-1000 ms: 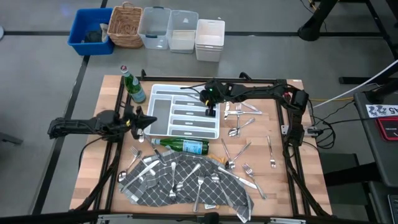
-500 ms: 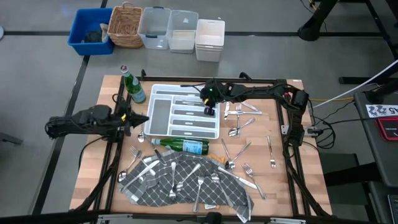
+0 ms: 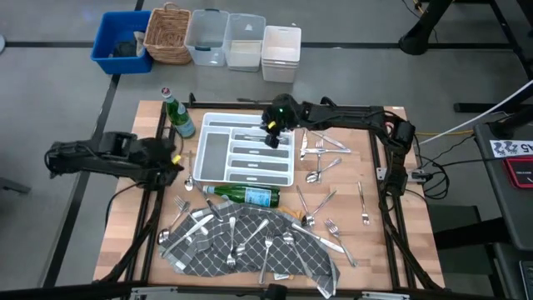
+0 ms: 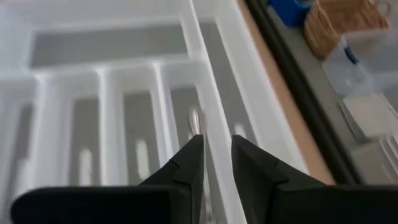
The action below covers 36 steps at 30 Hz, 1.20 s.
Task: Sort silverware
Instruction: Put the silver spoon into the silverware tray
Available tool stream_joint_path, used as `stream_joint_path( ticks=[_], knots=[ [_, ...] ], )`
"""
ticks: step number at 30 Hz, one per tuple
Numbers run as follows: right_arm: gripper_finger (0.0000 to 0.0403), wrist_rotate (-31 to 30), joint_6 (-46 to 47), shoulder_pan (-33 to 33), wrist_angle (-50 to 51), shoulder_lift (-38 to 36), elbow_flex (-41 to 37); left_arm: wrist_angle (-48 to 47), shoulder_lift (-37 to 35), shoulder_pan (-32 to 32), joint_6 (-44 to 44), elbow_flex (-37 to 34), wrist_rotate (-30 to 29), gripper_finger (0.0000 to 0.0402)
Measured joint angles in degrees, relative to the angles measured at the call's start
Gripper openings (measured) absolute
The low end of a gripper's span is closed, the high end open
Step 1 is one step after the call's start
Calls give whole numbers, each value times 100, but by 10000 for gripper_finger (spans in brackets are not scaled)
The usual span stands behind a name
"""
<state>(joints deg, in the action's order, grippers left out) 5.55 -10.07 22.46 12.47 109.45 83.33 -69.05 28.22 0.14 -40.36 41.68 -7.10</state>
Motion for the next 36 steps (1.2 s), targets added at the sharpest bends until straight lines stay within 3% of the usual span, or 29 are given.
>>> stream_joint_path(
  ticks=[5, 6, 19, 23, 30, 36],
  knots=[
    [85, 405, 1, -1, 449, 0, 743, 157, 748, 0, 2912, 80, 5, 0],
    [85, 494, 1, -14, 607, 0, 883, 161, 877, -2, 3105, 80, 9, 0],
    [85, 603, -69, -431, 2116, -7, 2038, 171, 1935, -4, 3136, 80, 51, 0],
    [85, 529, -74, -542, 2402, -4, 2177, 207, 2159, 66, 2520, 80, 58, 0],
    [85, 62, -68, -562, 3452, -4, 2641, -58, 2544, 512, -71, 78, 53, 0],
    [85, -150, -69, -562, 4026, -4, 2992, -190, 2848, 852, -651, 76, 51, 0]
  ],
)
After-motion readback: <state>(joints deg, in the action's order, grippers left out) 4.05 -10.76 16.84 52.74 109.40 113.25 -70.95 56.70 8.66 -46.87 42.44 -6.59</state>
